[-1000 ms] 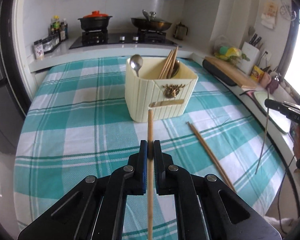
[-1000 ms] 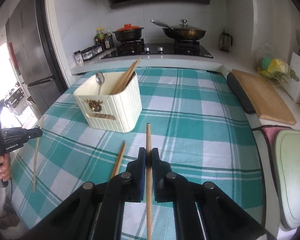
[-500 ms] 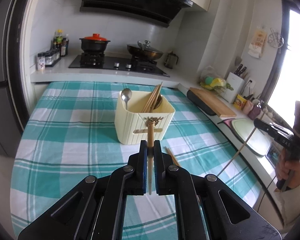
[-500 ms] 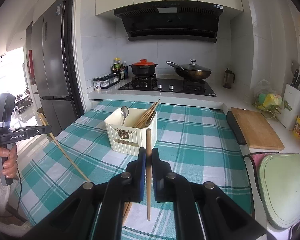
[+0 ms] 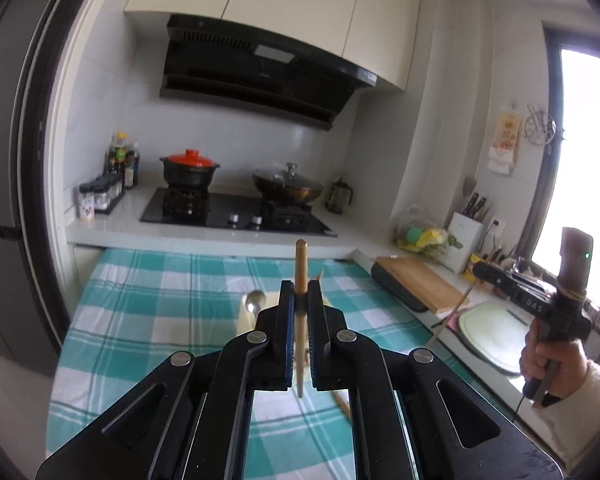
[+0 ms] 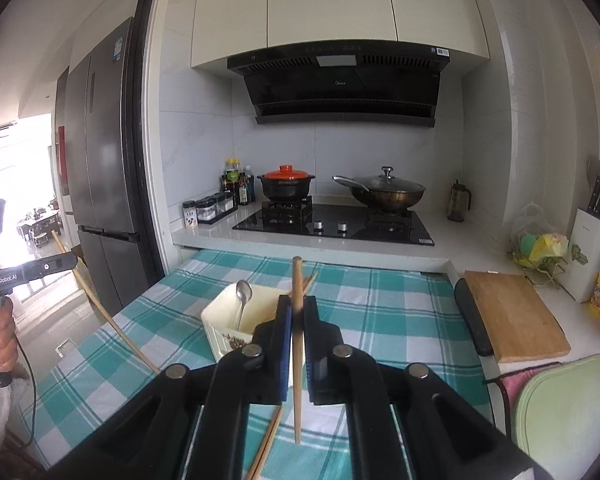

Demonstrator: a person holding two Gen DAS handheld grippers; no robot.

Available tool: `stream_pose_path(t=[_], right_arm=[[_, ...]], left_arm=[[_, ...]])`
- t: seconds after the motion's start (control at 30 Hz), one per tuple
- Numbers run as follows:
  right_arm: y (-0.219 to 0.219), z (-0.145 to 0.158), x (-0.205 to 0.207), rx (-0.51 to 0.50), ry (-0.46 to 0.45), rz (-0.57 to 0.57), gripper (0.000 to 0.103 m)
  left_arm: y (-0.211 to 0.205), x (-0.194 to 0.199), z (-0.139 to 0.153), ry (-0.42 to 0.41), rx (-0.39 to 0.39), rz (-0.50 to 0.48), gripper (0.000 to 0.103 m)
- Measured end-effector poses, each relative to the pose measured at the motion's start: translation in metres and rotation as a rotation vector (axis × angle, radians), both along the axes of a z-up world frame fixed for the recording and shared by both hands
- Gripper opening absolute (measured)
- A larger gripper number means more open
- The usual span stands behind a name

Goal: Organize utensils
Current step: 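Grasp a chopstick with the left tool while the right tool grasps another, lift both into the holder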

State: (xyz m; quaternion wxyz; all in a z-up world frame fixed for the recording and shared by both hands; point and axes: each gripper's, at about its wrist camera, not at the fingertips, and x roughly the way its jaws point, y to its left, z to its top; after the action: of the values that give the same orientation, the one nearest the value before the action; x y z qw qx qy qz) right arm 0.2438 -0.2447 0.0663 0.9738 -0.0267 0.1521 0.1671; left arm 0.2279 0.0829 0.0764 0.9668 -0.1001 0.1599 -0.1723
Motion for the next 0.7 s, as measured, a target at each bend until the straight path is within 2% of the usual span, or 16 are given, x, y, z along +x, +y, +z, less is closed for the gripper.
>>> stream_pose_path(t=[0.1,0.17,0.23,0.3,0.37,0.43,0.5,0.6,0.7], right_arm=[[0.015,0.021,0.024,0.031,-0.071,0.018,0.006],[0.026,0.031,0.04,0.053,-0.119,0.024,0.006],[0.039,0.033,0.059,0.054,-0.153,0.029,0.006],[0.051,0.027,0.085,0.049,-0.136,0.033,0.006],[0.06,0.011,0.117,0.067,-0.04,0.04,0.006],[0.066,-0.01,0.152,0.1,0.105,0.066,0.006],[0.072,-0.032,0.178,0.095,0.203,0.049,0.006],[0.078,-0.061,0.207,0.102,0.313,0.043,0.006],[0.082,-0.083,0.227,0.128,0.414,0.062,0.009]], left_arm=[[-0.002,0.023,0.022,-0.099,-0.022,0.048,0.004],[-0.009,0.045,0.025,-0.143,-0.001,0.081,0.004],[-0.018,0.072,0.019,-0.139,0.028,0.096,0.004],[-0.027,0.102,0.007,-0.082,0.052,0.091,0.004],[-0.035,0.131,-0.008,0.008,0.069,0.067,0.004],[-0.044,0.159,-0.025,0.12,0.099,0.027,0.004],[-0.056,0.183,-0.044,0.225,0.154,-0.007,0.004],[-0.07,0.211,-0.071,0.347,0.197,-0.044,0.004],[-0.081,0.227,-0.094,0.429,0.21,-0.053,0.005]])
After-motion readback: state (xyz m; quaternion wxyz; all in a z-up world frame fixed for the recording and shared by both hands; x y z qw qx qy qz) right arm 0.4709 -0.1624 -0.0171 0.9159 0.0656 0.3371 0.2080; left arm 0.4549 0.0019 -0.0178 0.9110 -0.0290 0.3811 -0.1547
